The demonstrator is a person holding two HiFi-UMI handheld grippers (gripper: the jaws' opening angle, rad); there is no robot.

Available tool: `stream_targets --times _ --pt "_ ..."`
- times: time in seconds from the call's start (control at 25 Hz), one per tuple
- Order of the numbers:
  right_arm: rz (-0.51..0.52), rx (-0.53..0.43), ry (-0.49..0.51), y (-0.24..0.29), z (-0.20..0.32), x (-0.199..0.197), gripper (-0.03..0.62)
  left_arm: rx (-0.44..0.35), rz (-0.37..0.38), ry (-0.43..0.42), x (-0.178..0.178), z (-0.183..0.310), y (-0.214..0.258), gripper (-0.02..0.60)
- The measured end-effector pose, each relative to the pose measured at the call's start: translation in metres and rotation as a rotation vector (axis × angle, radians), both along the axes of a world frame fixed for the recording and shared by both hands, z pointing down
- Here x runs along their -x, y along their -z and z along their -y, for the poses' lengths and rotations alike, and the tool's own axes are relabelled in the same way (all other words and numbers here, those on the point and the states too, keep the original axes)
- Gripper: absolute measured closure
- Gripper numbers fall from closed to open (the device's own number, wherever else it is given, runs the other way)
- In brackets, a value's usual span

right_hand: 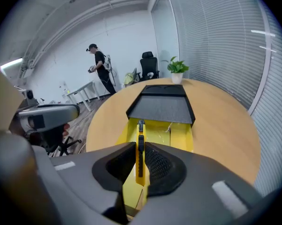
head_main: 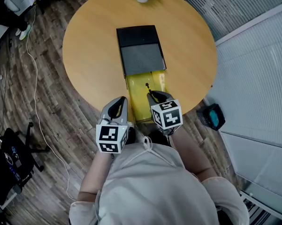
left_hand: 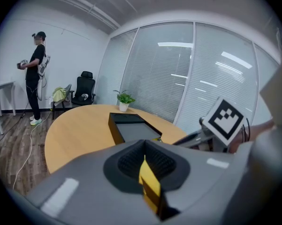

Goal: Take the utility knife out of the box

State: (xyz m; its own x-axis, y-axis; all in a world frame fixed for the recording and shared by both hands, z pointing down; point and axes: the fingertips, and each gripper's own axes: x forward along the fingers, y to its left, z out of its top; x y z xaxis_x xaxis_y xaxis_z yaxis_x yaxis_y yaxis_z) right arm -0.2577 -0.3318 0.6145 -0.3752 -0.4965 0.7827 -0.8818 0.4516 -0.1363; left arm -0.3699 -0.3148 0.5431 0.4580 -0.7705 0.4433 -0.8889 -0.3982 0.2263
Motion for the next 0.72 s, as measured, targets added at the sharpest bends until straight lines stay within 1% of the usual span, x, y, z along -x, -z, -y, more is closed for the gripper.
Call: stream_targets --times 0.12,0.28,0.52,0.72 --pt "0.034 -0.090 0.001 0.034 0.006 0.001 0.533 -0.039 0.005 0.002 -0.002 0.005 0.016 0.575" --pt "0.079 -0.188 -0.009 0.073 0.012 -0.001 0.533 -0.093 0.002 0.008 -0.004 0.013 0.039 0.575" --pt "0.154 -0.334 -0.042 0.134 0.023 -0.006 0.533 -0.217 -0.003 0.031 -0.002 0.031 0.096 0.575" --pt "0.190 -0.435 -0.053 0.177 0.022 -0.008 0.533 -0.307 -0.009 0.028 -0.004 0.033 0.142 0.577"
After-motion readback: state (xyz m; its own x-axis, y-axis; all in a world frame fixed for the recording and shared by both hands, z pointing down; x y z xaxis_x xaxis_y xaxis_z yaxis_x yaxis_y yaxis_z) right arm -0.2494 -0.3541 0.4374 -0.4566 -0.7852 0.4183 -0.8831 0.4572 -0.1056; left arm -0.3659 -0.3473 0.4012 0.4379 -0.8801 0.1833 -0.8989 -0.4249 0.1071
